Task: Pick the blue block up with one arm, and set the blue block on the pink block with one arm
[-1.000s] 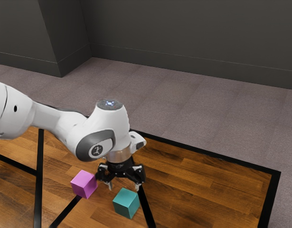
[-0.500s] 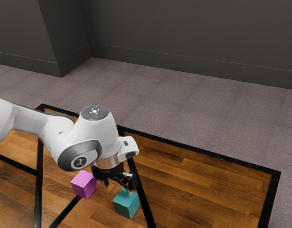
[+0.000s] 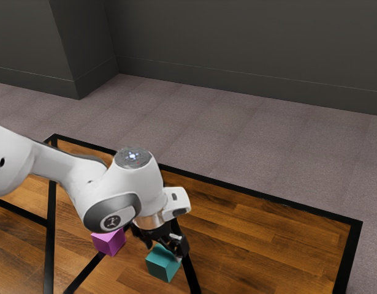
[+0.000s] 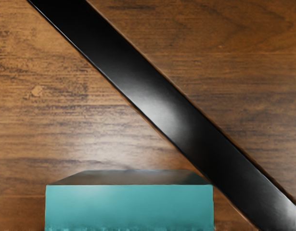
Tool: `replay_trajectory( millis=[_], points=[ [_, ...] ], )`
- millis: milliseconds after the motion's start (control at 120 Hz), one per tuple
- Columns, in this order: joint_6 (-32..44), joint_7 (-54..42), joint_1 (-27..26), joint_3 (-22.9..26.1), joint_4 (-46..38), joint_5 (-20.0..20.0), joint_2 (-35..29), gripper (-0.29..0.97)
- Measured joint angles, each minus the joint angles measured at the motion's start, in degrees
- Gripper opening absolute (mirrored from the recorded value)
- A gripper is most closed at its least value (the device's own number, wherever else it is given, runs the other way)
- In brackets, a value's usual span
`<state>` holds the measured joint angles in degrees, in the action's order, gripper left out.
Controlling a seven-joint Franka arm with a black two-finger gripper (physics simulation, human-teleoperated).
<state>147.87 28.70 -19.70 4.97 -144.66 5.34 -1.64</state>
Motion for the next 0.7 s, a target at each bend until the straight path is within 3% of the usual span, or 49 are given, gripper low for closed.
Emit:
replay_trajectory(
  millis=[700],
  points=[
    [2.4,2.6,0.4,0.1,-0.4,-0.4,4.6,0.64]
  ],
)
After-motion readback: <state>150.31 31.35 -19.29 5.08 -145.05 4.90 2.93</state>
